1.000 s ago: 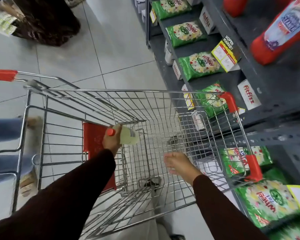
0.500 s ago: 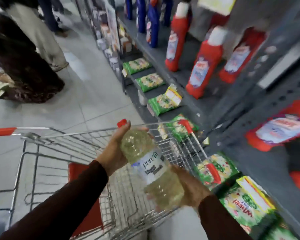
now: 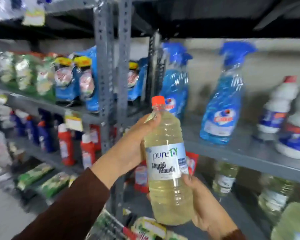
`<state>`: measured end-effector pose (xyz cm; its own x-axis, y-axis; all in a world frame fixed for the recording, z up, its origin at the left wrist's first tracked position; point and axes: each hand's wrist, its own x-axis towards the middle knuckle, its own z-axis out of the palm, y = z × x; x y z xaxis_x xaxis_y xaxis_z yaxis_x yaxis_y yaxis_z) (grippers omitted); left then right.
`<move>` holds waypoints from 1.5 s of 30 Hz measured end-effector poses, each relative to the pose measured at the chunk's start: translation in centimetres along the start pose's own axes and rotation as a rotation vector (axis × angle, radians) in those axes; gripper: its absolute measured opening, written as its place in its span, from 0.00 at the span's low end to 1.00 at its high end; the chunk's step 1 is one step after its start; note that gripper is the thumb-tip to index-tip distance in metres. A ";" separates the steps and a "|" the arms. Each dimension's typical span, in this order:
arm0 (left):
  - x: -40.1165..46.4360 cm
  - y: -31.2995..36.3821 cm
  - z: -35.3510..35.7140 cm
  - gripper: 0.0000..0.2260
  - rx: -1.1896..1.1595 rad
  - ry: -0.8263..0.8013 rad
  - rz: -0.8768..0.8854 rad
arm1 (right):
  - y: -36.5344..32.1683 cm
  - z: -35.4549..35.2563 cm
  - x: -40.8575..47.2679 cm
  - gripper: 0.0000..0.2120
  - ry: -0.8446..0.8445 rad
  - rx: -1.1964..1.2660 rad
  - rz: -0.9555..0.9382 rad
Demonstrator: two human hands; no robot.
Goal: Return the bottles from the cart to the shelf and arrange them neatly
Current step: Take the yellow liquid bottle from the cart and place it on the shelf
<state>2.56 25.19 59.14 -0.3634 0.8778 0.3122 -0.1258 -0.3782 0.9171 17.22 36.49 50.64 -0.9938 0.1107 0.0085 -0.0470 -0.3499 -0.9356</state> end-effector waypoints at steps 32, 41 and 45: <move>9.4 -5.1 18.0 0.04 0.105 -0.012 0.176 | -5.7 -10.8 -14.1 0.26 0.353 -0.454 -0.241; 3.9 -16.6 12.8 0.18 0.251 0.035 0.022 | 4.6 -14.4 -12.1 0.30 0.383 -0.379 -0.144; 1.2 -25.2 9.8 0.26 0.219 0.034 -0.389 | 7.0 -18.0 -11.5 0.30 0.441 -0.399 -0.086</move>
<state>14.38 38.64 38.81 -0.3580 0.9310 -0.0715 -0.0616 0.0528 0.9967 30.15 49.48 37.69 -0.8485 0.5287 0.0231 0.0005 0.0445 -0.9990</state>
